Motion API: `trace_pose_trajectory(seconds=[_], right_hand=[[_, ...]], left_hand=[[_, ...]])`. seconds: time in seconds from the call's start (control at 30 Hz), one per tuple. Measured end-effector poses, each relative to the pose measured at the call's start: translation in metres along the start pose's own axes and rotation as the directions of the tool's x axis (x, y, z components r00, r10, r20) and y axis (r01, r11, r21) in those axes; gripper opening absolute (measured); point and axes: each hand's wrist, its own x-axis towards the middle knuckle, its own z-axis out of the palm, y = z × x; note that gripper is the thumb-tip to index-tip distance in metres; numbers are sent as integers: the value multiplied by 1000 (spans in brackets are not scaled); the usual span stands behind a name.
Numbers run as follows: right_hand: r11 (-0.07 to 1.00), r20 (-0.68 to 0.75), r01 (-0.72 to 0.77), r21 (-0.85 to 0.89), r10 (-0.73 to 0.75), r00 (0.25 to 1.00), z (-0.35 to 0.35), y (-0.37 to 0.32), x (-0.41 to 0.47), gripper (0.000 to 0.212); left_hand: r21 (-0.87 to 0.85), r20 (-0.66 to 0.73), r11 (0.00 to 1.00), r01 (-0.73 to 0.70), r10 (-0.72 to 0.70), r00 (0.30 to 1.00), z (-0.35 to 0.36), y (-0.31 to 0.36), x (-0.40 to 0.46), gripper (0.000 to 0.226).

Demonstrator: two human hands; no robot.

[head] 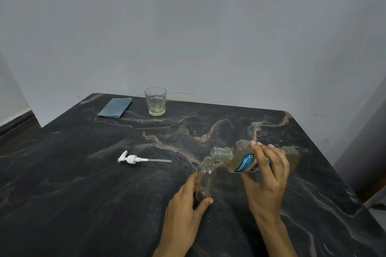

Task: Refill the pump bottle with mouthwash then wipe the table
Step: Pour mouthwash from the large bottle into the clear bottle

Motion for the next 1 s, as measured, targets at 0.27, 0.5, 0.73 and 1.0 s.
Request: trace_pose_trajectory(seconds=[0.27,0.5,0.73,1.0], right_hand=[[1000,8,-8,-4,8,1000,-1,-1,0,92],[1000,7,-4,-3,4,1000,-1,-2,0,91],[1000,4,-4,-2,4,1000,-1,-2,0,90],[1000,1,-8,-2,8,1000,-2,-2,1,90]], left_hand=[[2,0,1000,7,-7,1000,1,0,1,66],[4,3,1000,7,-7,1000,1,-1,1,65],[-3,0,1000,3,-3,1000,0,0,0,64],[-16,6,1000,5,-5,1000,0,-2,1,65]])
